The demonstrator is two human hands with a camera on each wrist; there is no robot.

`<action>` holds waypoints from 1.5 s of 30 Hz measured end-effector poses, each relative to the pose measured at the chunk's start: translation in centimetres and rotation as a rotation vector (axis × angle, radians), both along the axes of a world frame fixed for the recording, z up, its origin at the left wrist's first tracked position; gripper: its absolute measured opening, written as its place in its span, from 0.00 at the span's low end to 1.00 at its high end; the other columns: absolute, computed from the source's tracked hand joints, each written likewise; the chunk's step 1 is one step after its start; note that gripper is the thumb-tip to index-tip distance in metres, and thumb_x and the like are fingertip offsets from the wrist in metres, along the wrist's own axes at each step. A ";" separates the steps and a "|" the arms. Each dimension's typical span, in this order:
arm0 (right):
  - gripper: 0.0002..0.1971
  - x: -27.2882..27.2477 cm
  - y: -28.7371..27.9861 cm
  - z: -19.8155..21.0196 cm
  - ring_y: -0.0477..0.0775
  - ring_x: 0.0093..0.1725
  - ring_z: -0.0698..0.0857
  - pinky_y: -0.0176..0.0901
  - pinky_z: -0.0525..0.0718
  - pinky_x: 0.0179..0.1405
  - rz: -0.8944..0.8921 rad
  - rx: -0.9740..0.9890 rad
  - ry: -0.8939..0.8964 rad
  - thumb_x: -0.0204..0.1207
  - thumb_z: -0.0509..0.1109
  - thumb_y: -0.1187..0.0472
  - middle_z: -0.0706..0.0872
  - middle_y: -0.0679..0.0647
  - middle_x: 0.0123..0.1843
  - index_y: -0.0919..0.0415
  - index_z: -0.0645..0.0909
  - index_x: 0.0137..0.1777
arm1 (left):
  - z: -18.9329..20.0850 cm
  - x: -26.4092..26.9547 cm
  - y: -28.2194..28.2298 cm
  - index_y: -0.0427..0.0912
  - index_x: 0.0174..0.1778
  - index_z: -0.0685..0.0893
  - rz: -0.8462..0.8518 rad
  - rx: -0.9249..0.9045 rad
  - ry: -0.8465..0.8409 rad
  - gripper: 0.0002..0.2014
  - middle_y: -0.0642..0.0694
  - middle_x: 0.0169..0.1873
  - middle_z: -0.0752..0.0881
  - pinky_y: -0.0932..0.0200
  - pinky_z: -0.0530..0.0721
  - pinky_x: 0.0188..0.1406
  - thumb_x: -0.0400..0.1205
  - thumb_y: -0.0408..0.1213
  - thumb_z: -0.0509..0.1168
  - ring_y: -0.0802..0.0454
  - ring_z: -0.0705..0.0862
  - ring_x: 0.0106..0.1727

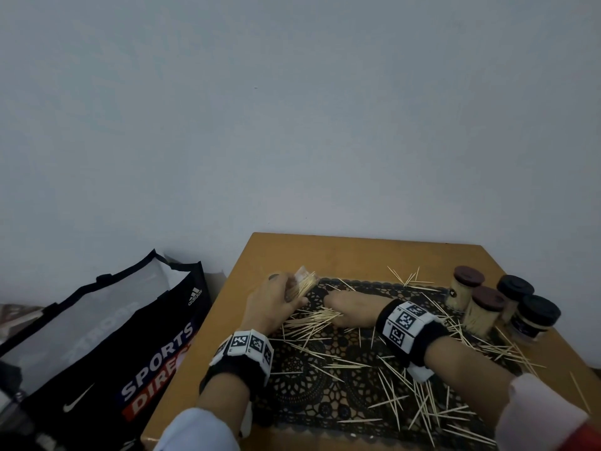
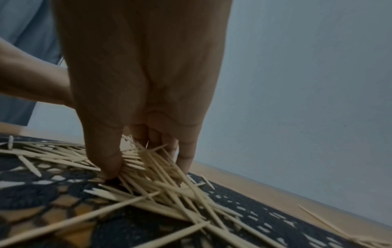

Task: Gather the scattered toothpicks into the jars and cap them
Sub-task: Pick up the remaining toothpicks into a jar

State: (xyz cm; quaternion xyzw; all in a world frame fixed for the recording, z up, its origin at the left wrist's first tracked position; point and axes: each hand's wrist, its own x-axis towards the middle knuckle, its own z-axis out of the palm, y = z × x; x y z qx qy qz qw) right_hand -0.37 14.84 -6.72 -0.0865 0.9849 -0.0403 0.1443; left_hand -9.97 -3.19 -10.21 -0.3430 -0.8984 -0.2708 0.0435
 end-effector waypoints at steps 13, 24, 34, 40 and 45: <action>0.11 0.5 -0.4 0.1 0.63 0.59 0.79 0.45 0.71 0.51 -0.039 0.007 -0.003 0.84 0.55 0.66 0.78 0.65 0.63 0.69 0.70 0.62 | 0.0 0.1 -0.1 0.49 0.65 0.77 -0.001 -0.003 -0.001 0.26 0.52 0.60 0.85 0.54 0.85 0.53 0.77 0.58 0.71 0.55 0.84 0.55; 0.11 1.0 0.2 0.1 0.60 0.58 0.76 0.50 0.75 0.60 -0.112 -0.096 0.002 0.86 0.49 0.65 0.76 0.65 0.65 0.67 0.67 0.63 | 0.4 0.3 -0.1 0.50 0.68 0.74 0.068 0.004 0.034 0.25 0.54 0.61 0.84 0.52 0.85 0.51 0.80 0.59 0.67 0.54 0.84 0.55; 0.07 0.7 0.8 0.8 0.47 0.44 0.76 0.44 0.74 0.46 -0.228 -0.510 0.052 0.89 0.53 0.58 0.77 0.50 0.46 0.61 0.67 0.59 | 0.5 0.2 -0.3 0.49 0.70 0.71 0.166 0.065 0.037 0.26 0.51 0.62 0.83 0.46 0.87 0.51 0.82 0.62 0.61 0.51 0.85 0.56; 0.09 -0.2 1.0 1.3 0.50 0.40 0.80 0.45 0.81 0.50 -0.397 -0.907 0.265 0.88 0.54 0.56 0.80 0.50 0.38 0.54 0.71 0.63 | 0.8 0.6 -0.2 0.46 0.68 0.74 0.077 0.071 -0.014 0.25 0.49 0.60 0.85 0.52 0.85 0.52 0.80 0.56 0.68 0.50 0.85 0.55; 0.06 -0.8 -0.6 4.0 0.51 0.37 0.82 0.54 0.84 0.61 -0.469 -1.480 0.482 0.88 0.54 0.62 0.77 0.52 0.37 0.62 0.70 0.58 | 0.7 0.9 0.3 0.49 0.63 0.76 -0.086 0.052 -0.063 0.22 0.56 0.52 0.81 0.71 0.73 0.41 0.78 0.54 0.72 0.59 0.79 0.48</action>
